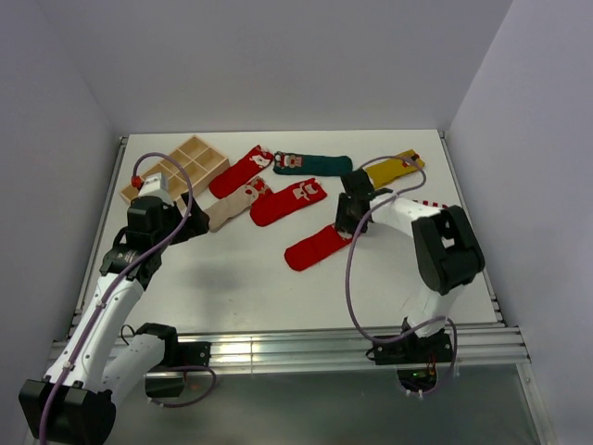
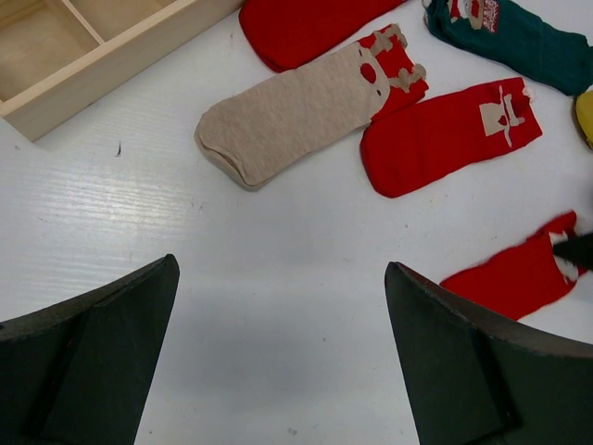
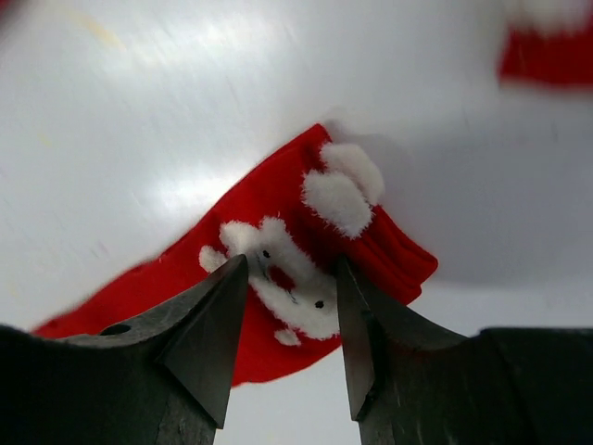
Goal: Roll the socks
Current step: Adjust the sock at the center of the board.
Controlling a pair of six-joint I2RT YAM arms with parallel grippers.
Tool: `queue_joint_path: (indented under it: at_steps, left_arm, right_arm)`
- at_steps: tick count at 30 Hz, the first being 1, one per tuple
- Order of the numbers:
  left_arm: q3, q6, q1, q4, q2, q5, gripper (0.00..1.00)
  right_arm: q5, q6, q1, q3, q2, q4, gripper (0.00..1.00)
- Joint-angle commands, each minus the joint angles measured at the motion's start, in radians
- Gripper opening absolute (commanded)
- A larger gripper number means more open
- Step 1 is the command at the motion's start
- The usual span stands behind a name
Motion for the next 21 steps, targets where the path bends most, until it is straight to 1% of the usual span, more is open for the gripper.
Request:
queue_joint_path:
  at_steps: [1,4,5,7,8,11,13,17,19,21]
  left_arm:
    - [-0.005,0.001,-0.002,0.031,-0.019,-0.004,0.99]
    - [-0.005,0.001,-0.002,0.031,-0.019,-0.002,0.99]
    - [-0.005,0.000,-0.002,0.031,-0.021,-0.002,0.99]
    - [-0.007,-0.002,-0.002,0.031,-0.025,0.000,0.99]
    - [-0.007,-0.002,-0.002,0.031,-0.025,0.000,0.99]
    - [-0.005,-0.003,-0.004,0.030,-0.025,-0.002,1.00]
    - [-0.005,-0.003,-0.002,0.030,-0.028,-0.005,0.99]
    - [-0.007,-0.005,-0.002,0.030,-0.036,-0.014,0.99]
    - [-0.010,-0.005,-0.002,0.030,-0.037,-0.022,0.99]
    - [-0.010,-0.006,-0.002,0.027,-0.037,-0.023,0.99]
  right_arm:
    - [0.016,0.072,0.041,-0.146,-0.150,-0.058,0.51]
    - [0.042,0.096,0.103,-0.214,-0.281,-0.110,0.51]
    - [0.085,0.104,0.156,-0.220,-0.344,-0.131,0.51]
    - [0.127,0.096,0.215,-0.215,-0.404,-0.168,0.51]
    - [0.130,0.078,0.271,-0.200,-0.453,-0.173,0.51]
    - [0.086,0.009,0.330,-0.172,-0.489,-0.159,0.51]
    - [0.055,-0.032,0.376,-0.136,-0.475,-0.150,0.51]
    - [0.018,-0.137,0.439,-0.044,-0.328,-0.183,0.51]
    - [-0.006,-0.166,0.488,0.001,-0.284,-0.182,0.50]
    - [-0.036,-0.190,0.511,0.033,-0.222,-0.174,0.49]
